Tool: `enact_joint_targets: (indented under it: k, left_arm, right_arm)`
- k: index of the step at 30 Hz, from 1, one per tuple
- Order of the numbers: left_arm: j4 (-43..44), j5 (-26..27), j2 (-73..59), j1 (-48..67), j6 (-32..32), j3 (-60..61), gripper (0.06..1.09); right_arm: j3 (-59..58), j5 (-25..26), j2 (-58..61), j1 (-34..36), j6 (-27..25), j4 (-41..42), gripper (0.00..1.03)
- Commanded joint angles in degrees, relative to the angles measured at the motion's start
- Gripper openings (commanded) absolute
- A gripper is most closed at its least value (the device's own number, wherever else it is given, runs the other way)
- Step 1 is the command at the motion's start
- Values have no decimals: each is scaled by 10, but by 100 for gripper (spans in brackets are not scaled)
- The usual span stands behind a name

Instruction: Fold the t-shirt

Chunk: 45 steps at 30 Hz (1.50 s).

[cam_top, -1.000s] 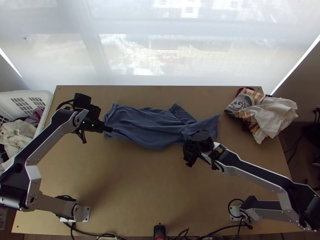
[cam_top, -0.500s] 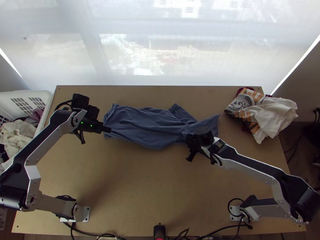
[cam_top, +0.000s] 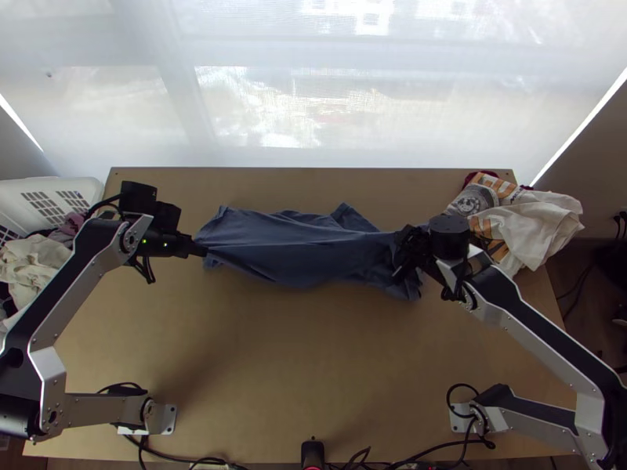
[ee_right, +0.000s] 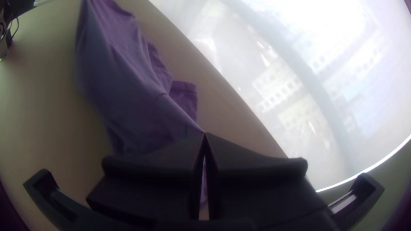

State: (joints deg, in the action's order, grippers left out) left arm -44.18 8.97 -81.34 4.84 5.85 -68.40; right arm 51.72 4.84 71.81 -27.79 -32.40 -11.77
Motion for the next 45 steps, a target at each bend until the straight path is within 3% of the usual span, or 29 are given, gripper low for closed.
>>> enact_joint_targets:
  k: [1,11,15,22,24,27,30,34,45]
  left_arm:
    - [-13,2,45,-11,4,16,9]
    - [-17,7,139,18,6,121,9]
    - [-26,53,172,41,-3,162,10]
    - [-37,81,215,124,-9,245,13]
    - [-40,81,216,142,-7,263,26]
    - [-41,80,209,163,8,278,64]
    - [-33,79,184,163,22,260,81]
    - [-6,81,120,126,17,204,90]
    - [77,80,-97,142,-43,28,89]
  right_arm:
    - [72,-11,-44,42,-2,-51,3]
    - [134,-11,-92,47,0,-117,3]
    - [153,-11,-110,43,0,-157,3]
    - [116,-11,-199,18,-3,-251,3]
    - [97,-11,-230,16,-7,-294,3]
    - [57,-11,-281,-17,-16,-373,3]
    - [21,-11,-325,-47,-20,-446,3]
    - [-10,-11,-358,-52,-19,-507,3]
    - [-55,-11,-385,-56,-8,-557,3]
